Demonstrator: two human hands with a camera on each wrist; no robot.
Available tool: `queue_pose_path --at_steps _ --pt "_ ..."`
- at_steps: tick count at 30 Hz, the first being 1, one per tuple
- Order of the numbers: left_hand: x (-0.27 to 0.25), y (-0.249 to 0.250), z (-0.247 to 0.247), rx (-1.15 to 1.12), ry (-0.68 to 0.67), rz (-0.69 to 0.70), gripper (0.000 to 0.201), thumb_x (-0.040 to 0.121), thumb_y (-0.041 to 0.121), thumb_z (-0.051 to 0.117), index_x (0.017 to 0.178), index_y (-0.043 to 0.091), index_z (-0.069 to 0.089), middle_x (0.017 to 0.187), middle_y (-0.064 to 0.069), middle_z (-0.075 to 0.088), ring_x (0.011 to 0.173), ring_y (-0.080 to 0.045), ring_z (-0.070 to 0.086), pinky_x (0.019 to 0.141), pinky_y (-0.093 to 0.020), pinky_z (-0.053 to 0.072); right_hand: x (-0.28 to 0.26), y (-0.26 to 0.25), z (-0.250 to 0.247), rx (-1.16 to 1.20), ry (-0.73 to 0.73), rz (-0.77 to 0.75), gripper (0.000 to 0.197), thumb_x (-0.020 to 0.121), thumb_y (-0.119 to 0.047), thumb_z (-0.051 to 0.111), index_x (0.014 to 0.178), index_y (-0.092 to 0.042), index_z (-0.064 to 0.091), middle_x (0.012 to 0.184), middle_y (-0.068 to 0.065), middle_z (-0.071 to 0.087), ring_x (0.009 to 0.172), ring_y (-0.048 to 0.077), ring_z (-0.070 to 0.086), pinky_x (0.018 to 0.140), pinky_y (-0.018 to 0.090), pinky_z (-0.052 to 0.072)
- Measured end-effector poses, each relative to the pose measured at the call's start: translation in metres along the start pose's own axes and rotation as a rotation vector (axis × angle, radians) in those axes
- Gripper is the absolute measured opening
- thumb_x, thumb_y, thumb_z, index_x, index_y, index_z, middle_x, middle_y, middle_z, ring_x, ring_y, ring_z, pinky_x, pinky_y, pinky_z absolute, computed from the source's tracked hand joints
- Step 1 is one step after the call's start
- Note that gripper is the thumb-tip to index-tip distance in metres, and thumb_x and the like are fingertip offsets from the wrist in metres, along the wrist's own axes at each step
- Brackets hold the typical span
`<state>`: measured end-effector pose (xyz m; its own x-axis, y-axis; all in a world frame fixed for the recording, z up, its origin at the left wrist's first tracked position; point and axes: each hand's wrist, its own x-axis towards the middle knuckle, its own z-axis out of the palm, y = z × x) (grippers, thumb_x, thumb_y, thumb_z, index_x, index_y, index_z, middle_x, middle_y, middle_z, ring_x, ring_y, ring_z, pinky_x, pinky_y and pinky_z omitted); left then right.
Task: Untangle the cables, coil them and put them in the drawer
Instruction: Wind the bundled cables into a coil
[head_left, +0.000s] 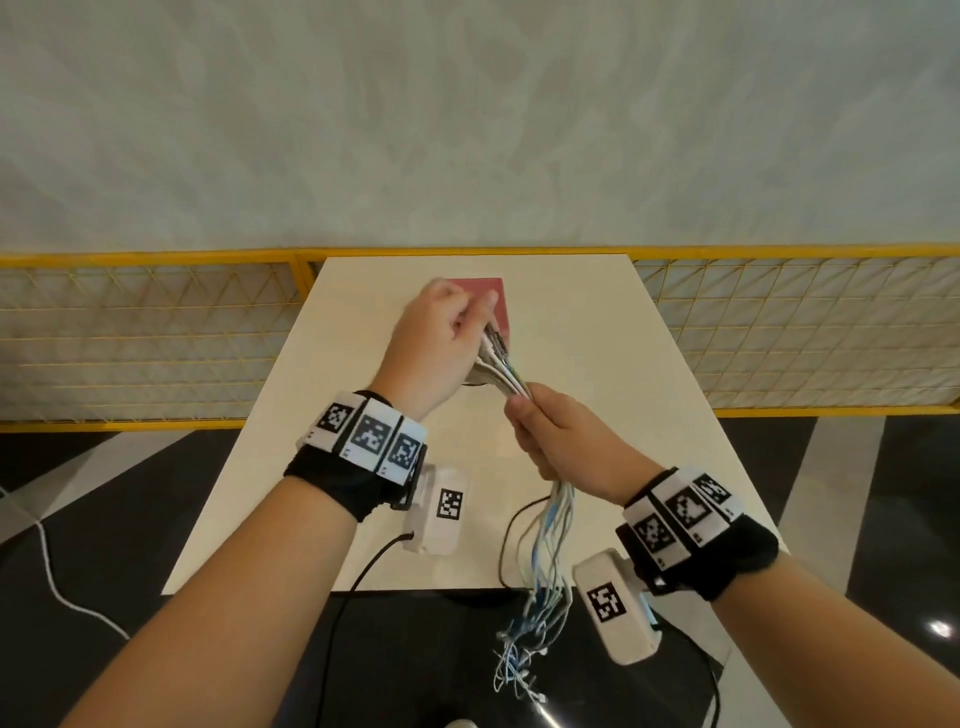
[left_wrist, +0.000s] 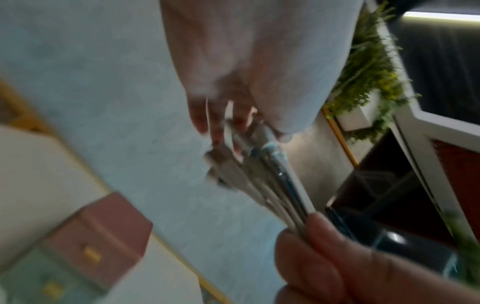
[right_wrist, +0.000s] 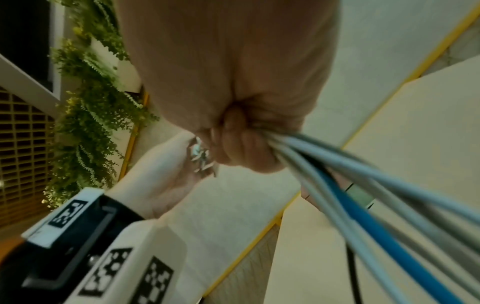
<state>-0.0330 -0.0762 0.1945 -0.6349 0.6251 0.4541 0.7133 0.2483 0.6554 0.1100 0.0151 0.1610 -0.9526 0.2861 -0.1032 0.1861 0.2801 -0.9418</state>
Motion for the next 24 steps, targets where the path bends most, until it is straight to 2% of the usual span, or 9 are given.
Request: queue_pose_path --at_steps 2,5,7,9,11,15,18,21,24 --pt "-0.003 0.001 0.003 0.162 0.098 0.295 0.039 0.099 0.035 0.044 0.088 0.01 0.072 0.096 0.0 0.062 0.09 -0.02 0.06 0.084 -0.038 0.046 0.005 -0.001 -0.001 -0.054 0.033 0.014 0.03 0.101 -0.028 0.034 0.074 -0.016 0.04 0.057 -0.004 0.038 0.043 0.008 0.029 0.04 0.022 0.027" --pt "-0.02 0.018 0.018 0.152 -0.246 0.501 0.05 0.102 0.041 0.031 0.091 0.011 0.07 0.091 0.0 0.068 0.089 -0.019 0.06 0.094 -0.031 0.039 0.009 -0.009 -0.004 -0.097 -0.011 0.009 0.034 0.094 -0.005 0.035 0.061 -0.012 0.037 0.047 -0.003 0.034 0.037 0.008 0.025 0.041 0.021 0.022" --pt "-0.027 0.014 0.026 0.151 -0.354 0.442 0.059 0.1 0.052 0.02 0.089 0.018 0.067 0.082 0.004 0.068 0.084 -0.017 0.061 0.087 -0.023 0.039 0.008 -0.018 -0.008 -0.073 -0.063 0.006 0.035 0.089 0.004 0.031 0.058 -0.012 0.035 0.042 -0.008 0.033 0.038 0.006 0.023 0.04 0.02 0.022" --pt "-0.024 0.002 0.027 0.215 -0.327 0.38 0.064 0.095 0.06 0.014 0.086 0.022 0.064 0.07 0.007 0.062 0.069 -0.015 0.057 0.061 -0.017 0.036 0.008 -0.021 -0.014 0.023 -0.106 0.021 0.031 0.093 0.001 0.032 0.066 -0.012 0.039 0.049 -0.007 0.035 0.045 0.008 0.024 0.044 0.02 0.022" --pt "-0.021 -0.003 0.027 0.305 -0.295 0.348 0.067 0.091 0.063 0.011 0.09 0.022 0.065 0.063 0.007 0.057 0.059 -0.012 0.051 0.051 -0.017 0.027 0.007 -0.018 -0.018 0.07 -0.153 0.016 0.026 0.099 -0.006 0.033 0.075 -0.011 0.042 0.059 -0.002 0.034 0.052 0.011 0.027 0.049 0.023 0.024" --pt "-0.007 -0.005 0.017 0.265 -0.104 0.213 0.032 0.102 0.042 0.035 0.11 0.023 0.059 0.048 0.008 0.047 0.042 -0.005 0.043 0.047 -0.026 0.029 0.001 0.0 -0.022 0.063 -0.182 -0.06 0.025 0.103 -0.018 0.029 0.09 -0.009 0.048 0.066 0.001 0.034 0.058 0.014 0.041 0.059 0.022 0.041" --pt "0.003 -0.005 0.012 0.159 0.014 0.11 0.014 0.101 0.031 0.046 0.108 0.025 0.057 0.044 0.01 0.041 0.036 -0.006 0.039 0.043 -0.024 0.024 0.0 0.011 -0.023 0.039 -0.184 -0.074 0.024 0.103 -0.019 0.027 0.088 -0.011 0.044 0.069 0.001 0.036 0.061 0.016 0.045 0.066 0.027 0.048" --pt "0.007 -0.005 0.011 -0.05 0.116 -0.001 0.008 0.098 0.028 0.051 0.101 0.027 0.058 0.048 0.006 0.047 0.039 -0.014 0.042 0.045 -0.027 0.03 0.001 0.024 -0.026 -0.078 -0.234 -0.028 0.023 0.103 -0.022 0.03 0.086 -0.012 0.041 0.07 0.001 0.043 0.064 0.016 0.054 0.075 0.039 0.05" --pt "0.012 -0.009 0.006 -0.163 0.172 -0.075 0.008 0.097 0.023 0.052 0.099 0.025 0.059 0.056 -0.002 0.054 0.043 -0.021 0.046 0.045 -0.032 0.036 -0.002 0.04 -0.021 -0.236 -0.204 0.016 0.022 0.102 -0.026 0.032 0.082 -0.019 0.04 0.069 -0.003 0.044 0.059 0.013 0.05 0.071 0.039 0.051"
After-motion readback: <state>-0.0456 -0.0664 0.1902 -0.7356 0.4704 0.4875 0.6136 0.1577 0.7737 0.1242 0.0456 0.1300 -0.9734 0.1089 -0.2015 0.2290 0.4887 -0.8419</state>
